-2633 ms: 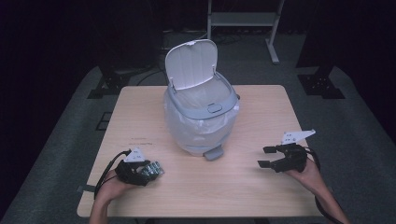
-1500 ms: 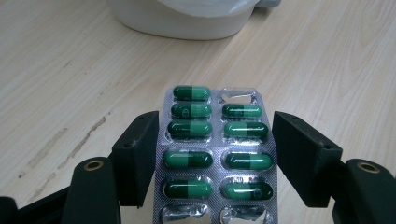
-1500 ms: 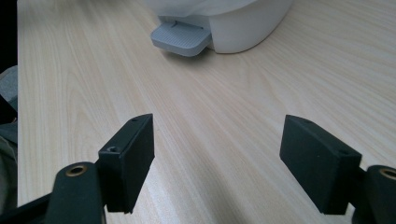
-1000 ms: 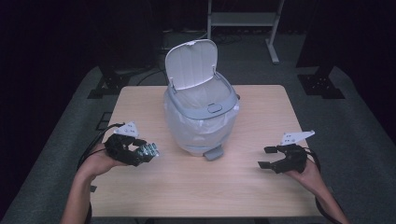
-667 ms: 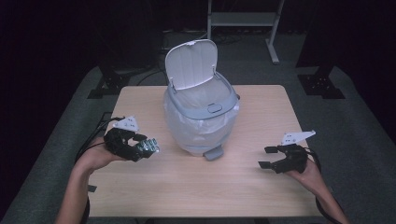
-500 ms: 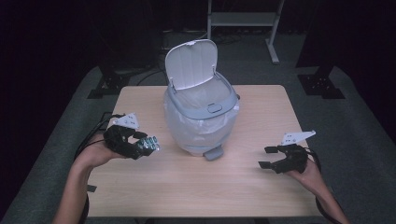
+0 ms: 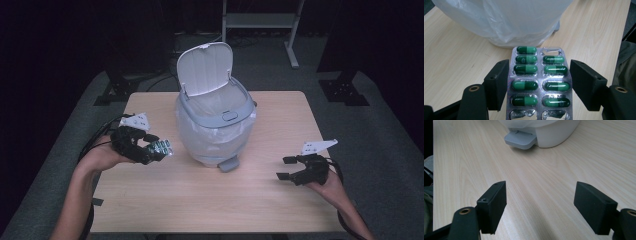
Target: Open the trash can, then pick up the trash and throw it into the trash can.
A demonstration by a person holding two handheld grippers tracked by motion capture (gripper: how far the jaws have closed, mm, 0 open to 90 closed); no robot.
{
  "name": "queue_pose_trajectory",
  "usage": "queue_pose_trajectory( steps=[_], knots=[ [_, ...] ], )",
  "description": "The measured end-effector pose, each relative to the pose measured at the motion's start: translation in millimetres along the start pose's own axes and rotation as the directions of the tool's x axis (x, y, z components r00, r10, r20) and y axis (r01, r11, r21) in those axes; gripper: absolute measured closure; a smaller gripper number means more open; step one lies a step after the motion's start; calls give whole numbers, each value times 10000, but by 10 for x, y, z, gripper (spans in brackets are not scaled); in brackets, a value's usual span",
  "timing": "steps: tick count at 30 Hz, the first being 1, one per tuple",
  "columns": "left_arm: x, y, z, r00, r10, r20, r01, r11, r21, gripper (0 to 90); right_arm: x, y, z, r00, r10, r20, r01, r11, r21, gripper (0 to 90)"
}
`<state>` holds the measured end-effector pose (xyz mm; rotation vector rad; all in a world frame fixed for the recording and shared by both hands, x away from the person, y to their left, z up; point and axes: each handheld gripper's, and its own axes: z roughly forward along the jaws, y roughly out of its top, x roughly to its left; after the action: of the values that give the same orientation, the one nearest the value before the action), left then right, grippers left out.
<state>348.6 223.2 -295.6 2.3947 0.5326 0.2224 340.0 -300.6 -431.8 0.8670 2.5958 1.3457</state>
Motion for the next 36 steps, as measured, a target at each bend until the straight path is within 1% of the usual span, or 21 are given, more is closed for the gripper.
queue_pose_trajectory(
  steps=[4, 6, 13, 17, 20, 26, 29, 31, 36],
  knots=[
    [10, 36, -35, 10000, -11, 19, 11, 10000, -13, 333, 1, 4, 4, 10000, -34, -10, 34, 10000, 70, 250],
    [23, 57, -56, 10000, -20, 15, 20, 10000, 40, 333, 3, 10, 6, 10000, -26, -9, 26, 10000, 24, 250],
    [57, 134, -123, 9999, -121, 23, 121, 9999, -21, 333, 10, 5, -19, 9999, -97, 48, 97, 10000, -5, 250],
    [64, 201, -153, 10000, -86, 1, 86, 10000, -41, 333, 5, 9, -26, 10000, -62, 19, 62, 10000, -63, 250],
    [68, 266, -185, 10000, 58, -10, -58, 10000, 26, 333, 9, 14, -3, 9999, -119, -10, 119, 9999, 6, 250],
    [89, 426, -283, 9998, 111, -159, -112, 9999, -14, 333, 12, 25, 11, 9999, -124, -34, 124, 9999, 64, 250],
    [86, 497, -317, 9996, 210, -198, -209, 9998, 47, 333, 8, 22, 17, 9999, -77, -65, 78, 10000, 58, 250],
    [77, 534, -330, 9993, 314, -203, -313, 9995, 70, 333, 5, 19, 20, 9999, -102, -78, 103, 9999, 85, 250],
    [51, 594, -340, 9990, 427, -127, -426, 9991, 46, 333, 2, 1, 35, 9999, -75, -94, 76, 9999, 142, 250]
  ],
)
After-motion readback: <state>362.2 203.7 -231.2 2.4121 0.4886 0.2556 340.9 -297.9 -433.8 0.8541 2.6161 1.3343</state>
